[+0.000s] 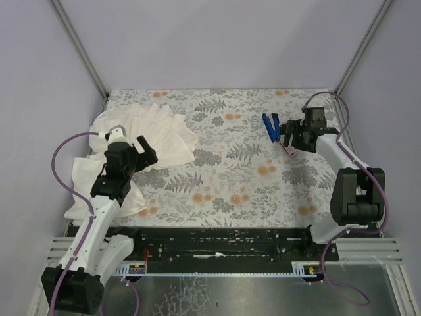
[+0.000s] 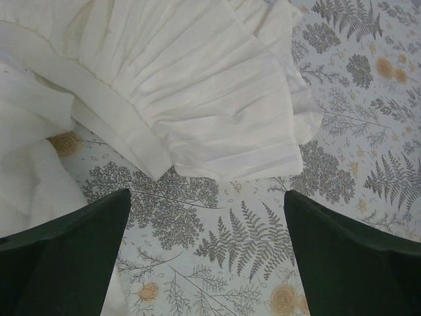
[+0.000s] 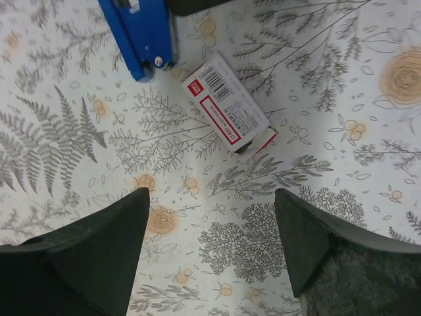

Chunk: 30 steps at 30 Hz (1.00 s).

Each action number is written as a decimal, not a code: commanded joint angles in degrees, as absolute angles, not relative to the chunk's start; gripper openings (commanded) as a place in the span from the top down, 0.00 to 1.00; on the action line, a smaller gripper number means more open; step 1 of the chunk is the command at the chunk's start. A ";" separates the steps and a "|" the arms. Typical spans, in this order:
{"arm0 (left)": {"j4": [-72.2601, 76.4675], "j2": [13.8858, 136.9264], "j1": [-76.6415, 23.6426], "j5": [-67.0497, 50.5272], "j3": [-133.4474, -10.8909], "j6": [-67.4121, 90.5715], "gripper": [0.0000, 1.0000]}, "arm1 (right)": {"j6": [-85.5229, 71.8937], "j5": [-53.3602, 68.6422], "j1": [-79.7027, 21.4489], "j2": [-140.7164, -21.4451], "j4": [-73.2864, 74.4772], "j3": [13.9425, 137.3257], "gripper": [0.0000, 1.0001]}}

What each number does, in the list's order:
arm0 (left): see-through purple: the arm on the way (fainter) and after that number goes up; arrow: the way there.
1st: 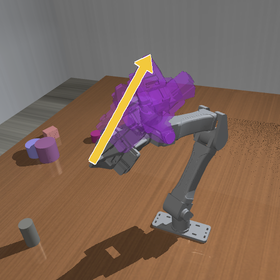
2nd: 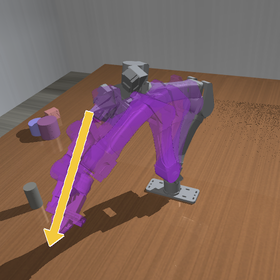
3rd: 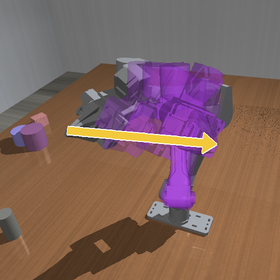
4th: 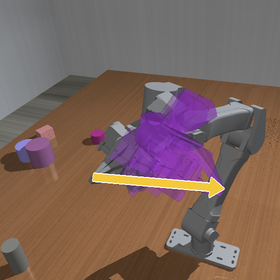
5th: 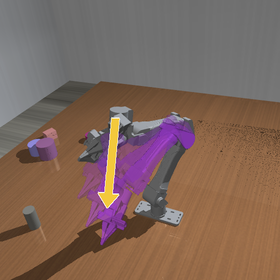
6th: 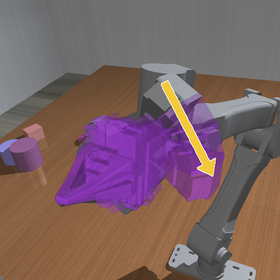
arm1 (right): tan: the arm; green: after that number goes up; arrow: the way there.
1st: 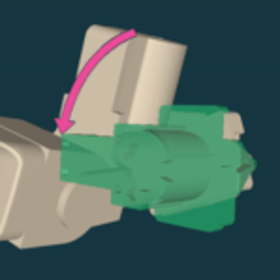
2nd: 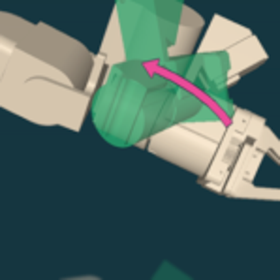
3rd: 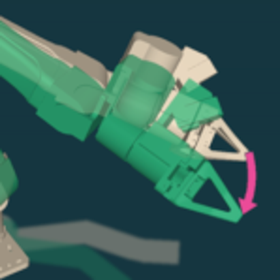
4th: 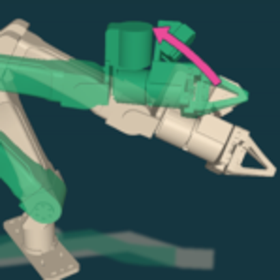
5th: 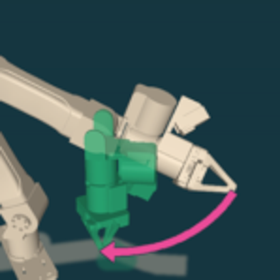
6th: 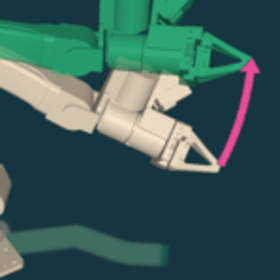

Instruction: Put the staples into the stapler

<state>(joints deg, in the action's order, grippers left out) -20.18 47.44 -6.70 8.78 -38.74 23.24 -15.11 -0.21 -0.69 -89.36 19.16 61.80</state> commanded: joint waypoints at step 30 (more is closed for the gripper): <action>-16.70 53.63 -6.69 -3.19 -40.90 21.05 0.00 | 14.29 5.18 -0.83 -119.27 39.38 94.09 0.29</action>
<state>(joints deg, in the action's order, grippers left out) -20.10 53.43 -6.70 -1.98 -38.79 22.15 11.81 3.22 -0.69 -118.65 36.01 91.55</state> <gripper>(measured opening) 0.997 0.716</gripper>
